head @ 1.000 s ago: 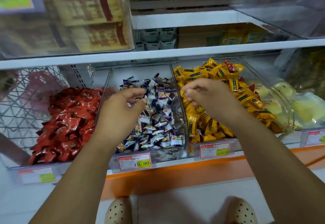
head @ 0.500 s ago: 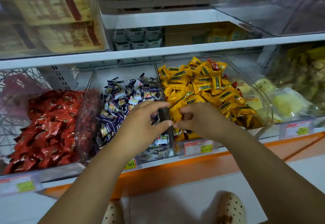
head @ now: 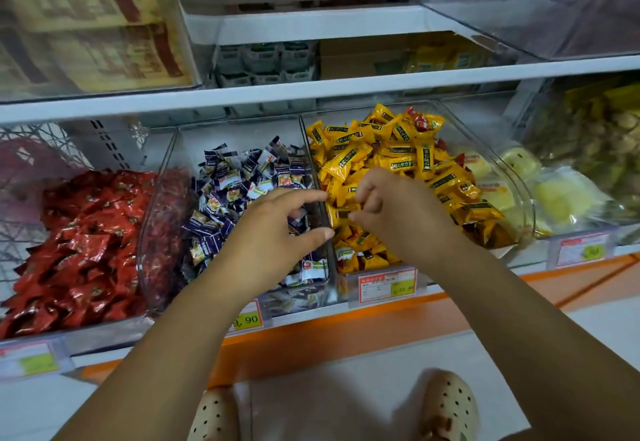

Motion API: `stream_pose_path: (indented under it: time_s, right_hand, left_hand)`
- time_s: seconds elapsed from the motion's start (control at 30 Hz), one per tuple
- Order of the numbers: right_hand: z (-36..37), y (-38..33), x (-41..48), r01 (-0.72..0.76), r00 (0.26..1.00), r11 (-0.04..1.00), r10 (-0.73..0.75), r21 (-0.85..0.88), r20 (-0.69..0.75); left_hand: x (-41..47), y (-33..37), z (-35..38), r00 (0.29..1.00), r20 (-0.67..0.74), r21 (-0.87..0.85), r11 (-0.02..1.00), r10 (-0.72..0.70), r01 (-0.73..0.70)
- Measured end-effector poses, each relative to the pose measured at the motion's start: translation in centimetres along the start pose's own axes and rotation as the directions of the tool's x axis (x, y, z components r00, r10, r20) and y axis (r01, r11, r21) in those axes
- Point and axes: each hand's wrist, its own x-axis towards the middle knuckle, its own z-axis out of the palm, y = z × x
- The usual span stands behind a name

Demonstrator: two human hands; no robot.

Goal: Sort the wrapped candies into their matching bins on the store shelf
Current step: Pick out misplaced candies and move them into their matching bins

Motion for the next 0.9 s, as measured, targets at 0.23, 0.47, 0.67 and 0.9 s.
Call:
stream_pose_path:
  time_s: [0.23, 0.47, 0.67, 0.9]
  right_hand:
    - [2.3, 1.4, 0.0, 0.114, 0.926, 0.969, -0.024, -0.217, 0.378]
    - [2.7, 1.2, 0.1, 0.157, 0.954, 0.970, -0.100, -0.186, 0.283]
    - [-1.6, 1.1, -0.1, -0.008, 0.969, 0.976, -0.045, 0.216, 0.242]
    - [-1.1, -2.0, 1.4, 0.013, 0.997, 0.877, 0.026, 0.481, -0.075]
  left_hand:
    - [-0.3, 0.2, -0.1, 1.000, 0.016, -0.022, 1.000, -0.022, 0.022]
    - [-0.5, -0.1, -0.4, 0.999, 0.041, -0.009, 1.000, -0.014, 0.014]
    - [-0.2, -0.5, -0.9, 0.999, -0.014, -0.028, 0.999, -0.047, 0.046]
    - [-0.4, -1.3, -2.2, 0.980, -0.163, 0.001, 0.993, -0.115, 0.116]
